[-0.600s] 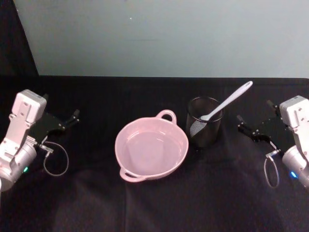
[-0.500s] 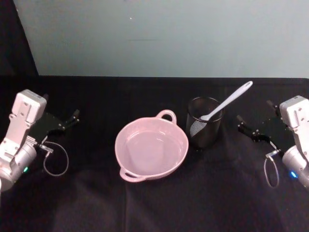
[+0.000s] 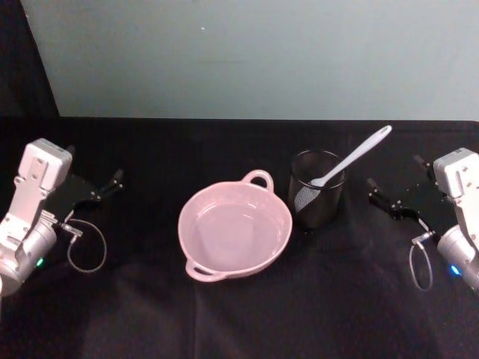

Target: Use the one hand to pick up the spoon and stir the clear water in the bowl.

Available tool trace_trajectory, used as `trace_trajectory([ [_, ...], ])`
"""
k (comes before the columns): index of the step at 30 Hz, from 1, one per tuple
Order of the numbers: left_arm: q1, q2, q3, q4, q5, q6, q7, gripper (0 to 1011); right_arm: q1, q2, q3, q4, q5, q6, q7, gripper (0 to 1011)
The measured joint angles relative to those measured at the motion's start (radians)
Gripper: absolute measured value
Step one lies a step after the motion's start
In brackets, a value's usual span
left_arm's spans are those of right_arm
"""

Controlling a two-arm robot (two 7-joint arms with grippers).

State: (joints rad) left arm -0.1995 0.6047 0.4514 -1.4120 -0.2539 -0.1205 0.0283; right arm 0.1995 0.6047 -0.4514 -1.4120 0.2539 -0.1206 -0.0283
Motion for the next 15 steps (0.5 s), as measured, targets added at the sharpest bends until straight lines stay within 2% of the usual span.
trace_trajectory([
  [15, 0.000, 0.000, 0.000, 0.000, 0.000, 0.000, 0.000, 1011, 0.000, 0.000, 0.000, 0.000, 0.000, 0.000, 0.000, 1004],
])
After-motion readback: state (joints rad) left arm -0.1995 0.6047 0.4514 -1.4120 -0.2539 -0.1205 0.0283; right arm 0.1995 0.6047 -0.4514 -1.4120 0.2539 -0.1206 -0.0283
